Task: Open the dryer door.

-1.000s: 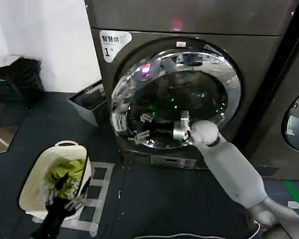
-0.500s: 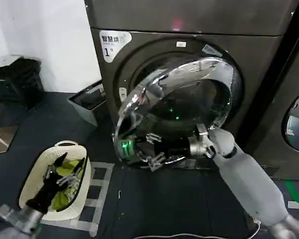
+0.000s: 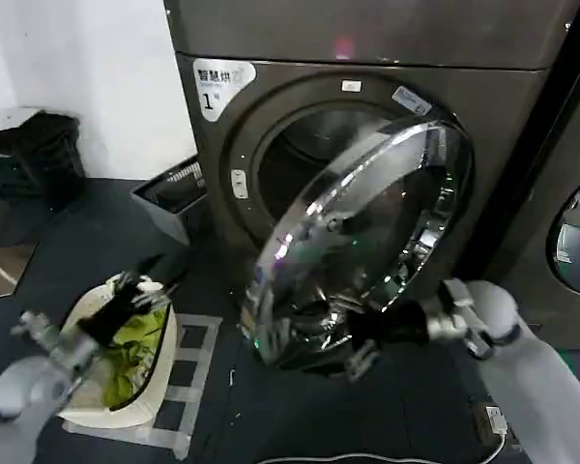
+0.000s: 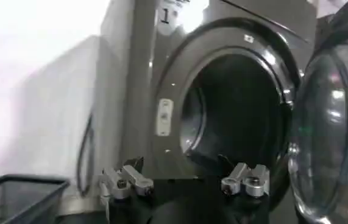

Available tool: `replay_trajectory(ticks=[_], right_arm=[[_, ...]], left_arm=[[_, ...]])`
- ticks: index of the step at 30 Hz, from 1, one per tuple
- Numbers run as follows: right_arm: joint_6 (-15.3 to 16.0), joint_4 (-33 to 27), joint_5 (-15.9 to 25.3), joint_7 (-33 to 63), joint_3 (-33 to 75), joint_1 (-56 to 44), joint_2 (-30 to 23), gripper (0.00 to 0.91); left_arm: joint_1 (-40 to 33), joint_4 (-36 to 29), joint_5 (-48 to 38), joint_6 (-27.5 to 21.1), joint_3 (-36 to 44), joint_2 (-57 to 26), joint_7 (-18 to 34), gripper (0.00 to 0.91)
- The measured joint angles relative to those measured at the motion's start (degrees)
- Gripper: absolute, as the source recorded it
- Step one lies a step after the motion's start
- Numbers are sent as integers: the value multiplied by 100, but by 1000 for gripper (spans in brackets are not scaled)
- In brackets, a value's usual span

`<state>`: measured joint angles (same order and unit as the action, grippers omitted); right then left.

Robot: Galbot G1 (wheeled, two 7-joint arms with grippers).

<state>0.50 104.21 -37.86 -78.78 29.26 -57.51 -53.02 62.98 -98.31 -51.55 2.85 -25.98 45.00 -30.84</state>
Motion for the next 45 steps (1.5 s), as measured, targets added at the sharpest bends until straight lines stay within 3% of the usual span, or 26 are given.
replay_trajectory(ticks=[4,12,16,21,24,29,36,45], right_arm=[[-221,-21,84,62,1209,-761,-194,907],[-154,28,374,849,3496,-1788,-751,907],[10,12,358,1589,4372,-2021,-937,907],[396,151,202,3294,5229,-2247,-1051,907],[634,102,60,4563,5608,-2223,-977,907],[712,-236,607,6315,6162,-2264,-755,907],[702,-794,1201,7023,7061,-2476,-385,907],[863,-1235,1286,7138,8287,-2850,134,907]], left_arm=[[-773,289,-31,-7,751,30,-267,907],[-2100,773,128,74,2300,479,-705,907],[-2550,915,82,97,2968,752,-964,907],[-2887,851,-39,104,3490,944,-1047,907],[-3017,748,-86,106,3746,944,-1083,907],[-3276,667,-232,161,4203,1008,-1156,907],[-3599,732,-300,206,4695,1244,-1150,907],[-4046,885,-159,180,5436,1789,-828,907]])
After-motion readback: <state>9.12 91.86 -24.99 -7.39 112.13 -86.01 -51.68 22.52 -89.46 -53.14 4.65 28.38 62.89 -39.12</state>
